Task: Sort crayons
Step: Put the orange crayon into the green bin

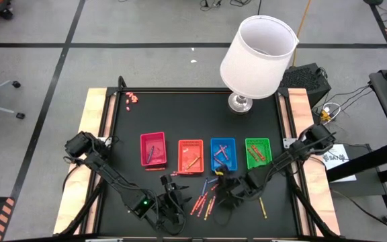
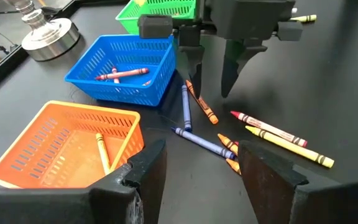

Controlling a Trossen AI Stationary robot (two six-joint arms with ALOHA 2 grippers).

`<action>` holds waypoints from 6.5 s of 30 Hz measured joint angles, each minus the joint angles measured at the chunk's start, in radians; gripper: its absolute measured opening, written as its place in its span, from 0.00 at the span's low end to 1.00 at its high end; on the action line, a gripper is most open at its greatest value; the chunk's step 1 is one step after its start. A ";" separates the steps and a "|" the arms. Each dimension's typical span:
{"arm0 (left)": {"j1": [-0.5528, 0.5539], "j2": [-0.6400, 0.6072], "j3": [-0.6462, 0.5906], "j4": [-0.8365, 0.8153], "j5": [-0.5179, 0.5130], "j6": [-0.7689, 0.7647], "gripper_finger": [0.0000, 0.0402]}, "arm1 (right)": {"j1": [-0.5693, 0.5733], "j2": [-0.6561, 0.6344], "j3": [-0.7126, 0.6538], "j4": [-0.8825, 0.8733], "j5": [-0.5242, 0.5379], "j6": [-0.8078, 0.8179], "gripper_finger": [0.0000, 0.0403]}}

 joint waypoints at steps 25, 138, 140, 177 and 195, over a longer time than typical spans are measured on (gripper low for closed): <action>0.000 0.000 0.000 0.000 0.001 0.000 0.49 | -0.034 0.051 0.003 0.002 -0.106 0.038 0.18; 0.005 0.000 0.000 0.003 0.032 0.000 0.49 | 0.333 0.053 0.119 0.360 0.682 -0.487 0.01; 0.006 0.000 0.000 0.003 0.032 0.001 0.49 | 0.333 0.053 0.119 0.360 0.682 -0.466 0.01; 0.006 0.000 0.000 0.007 0.032 -0.001 0.49 | 0.259 0.053 0.119 0.357 0.526 0.194 0.01; 0.012 0.000 0.000 0.046 0.032 0.000 0.49 | 0.266 -0.192 0.119 -0.386 0.529 0.737 0.01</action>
